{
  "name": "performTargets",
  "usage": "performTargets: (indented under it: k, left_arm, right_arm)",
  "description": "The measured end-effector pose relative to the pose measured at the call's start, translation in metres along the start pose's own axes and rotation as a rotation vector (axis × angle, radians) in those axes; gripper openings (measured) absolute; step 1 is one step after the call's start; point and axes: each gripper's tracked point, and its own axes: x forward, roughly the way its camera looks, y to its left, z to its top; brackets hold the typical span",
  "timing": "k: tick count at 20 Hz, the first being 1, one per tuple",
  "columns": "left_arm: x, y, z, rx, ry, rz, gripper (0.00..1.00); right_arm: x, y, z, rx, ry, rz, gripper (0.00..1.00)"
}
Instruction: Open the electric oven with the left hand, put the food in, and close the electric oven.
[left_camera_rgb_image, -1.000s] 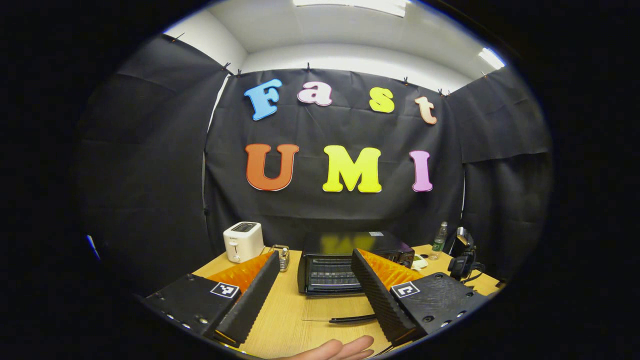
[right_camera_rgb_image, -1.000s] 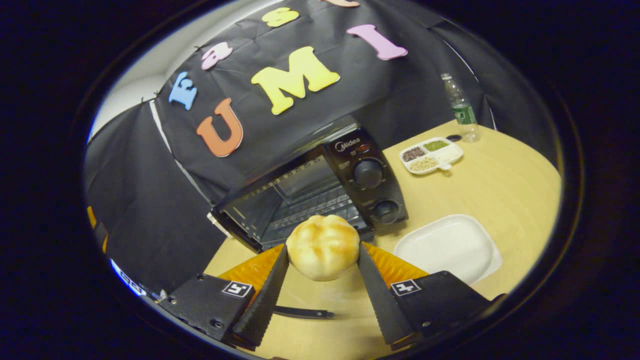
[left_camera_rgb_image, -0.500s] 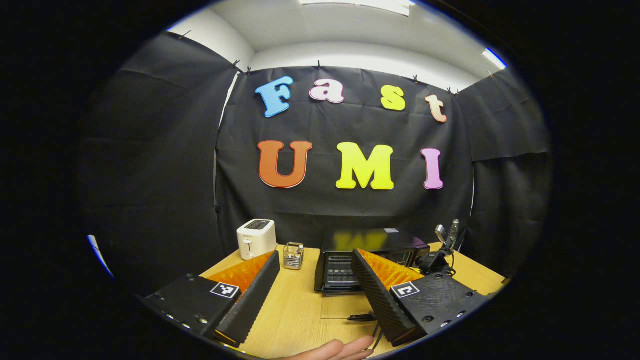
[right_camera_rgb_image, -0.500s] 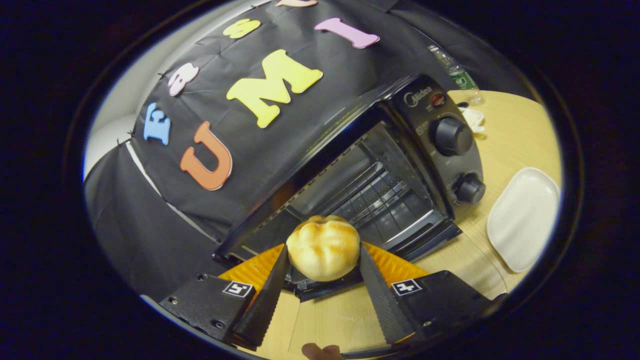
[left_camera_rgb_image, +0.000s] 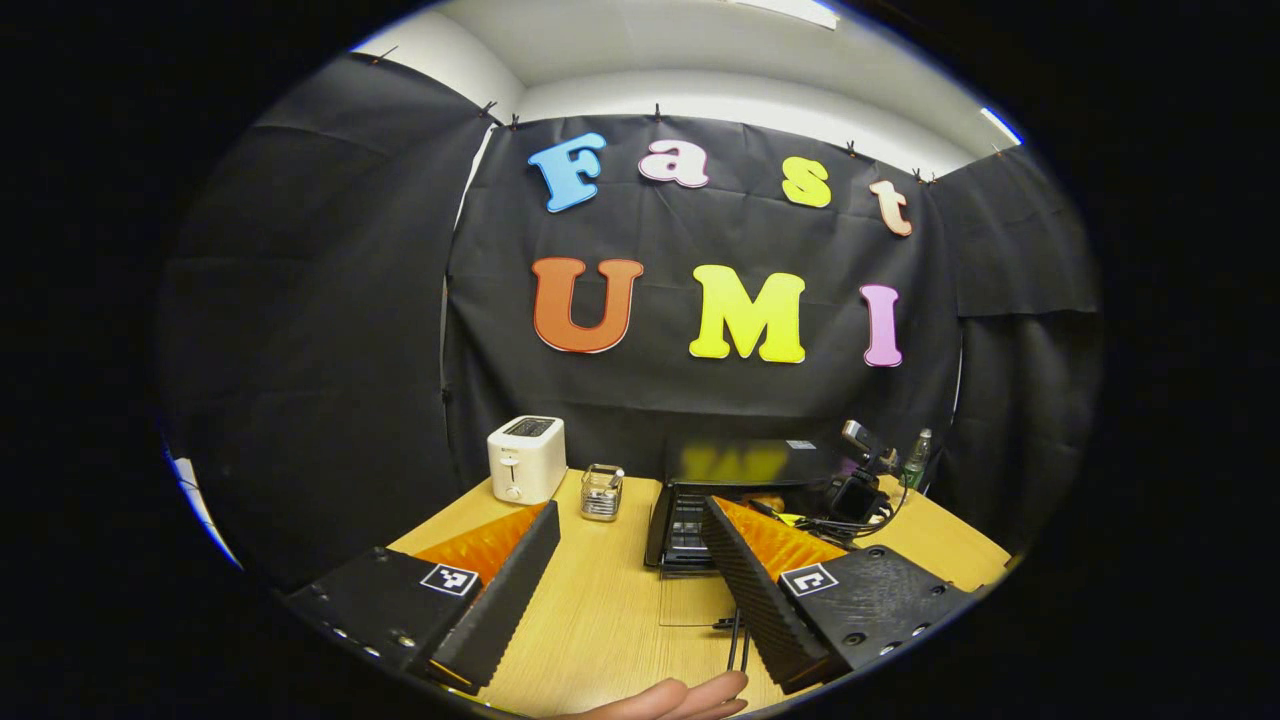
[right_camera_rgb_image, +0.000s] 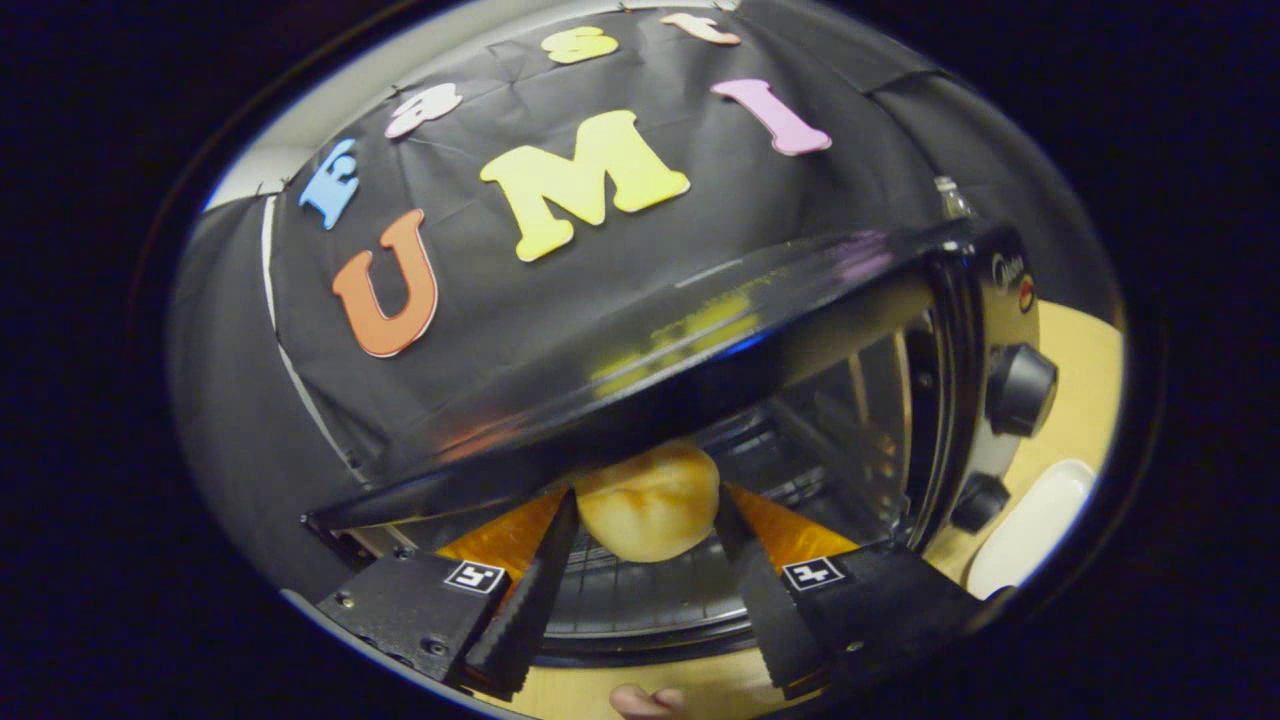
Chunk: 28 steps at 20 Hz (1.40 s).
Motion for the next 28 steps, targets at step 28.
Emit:
performTargets:
  k: [28]
  left_arm:
    - [0.024,-0.136,-0.146,0.103,0.297,-0.177,0.94]
  right_arm:
    - [-0.259,-0.093,0.125,-0.232,-0.159,0.036,0.93]
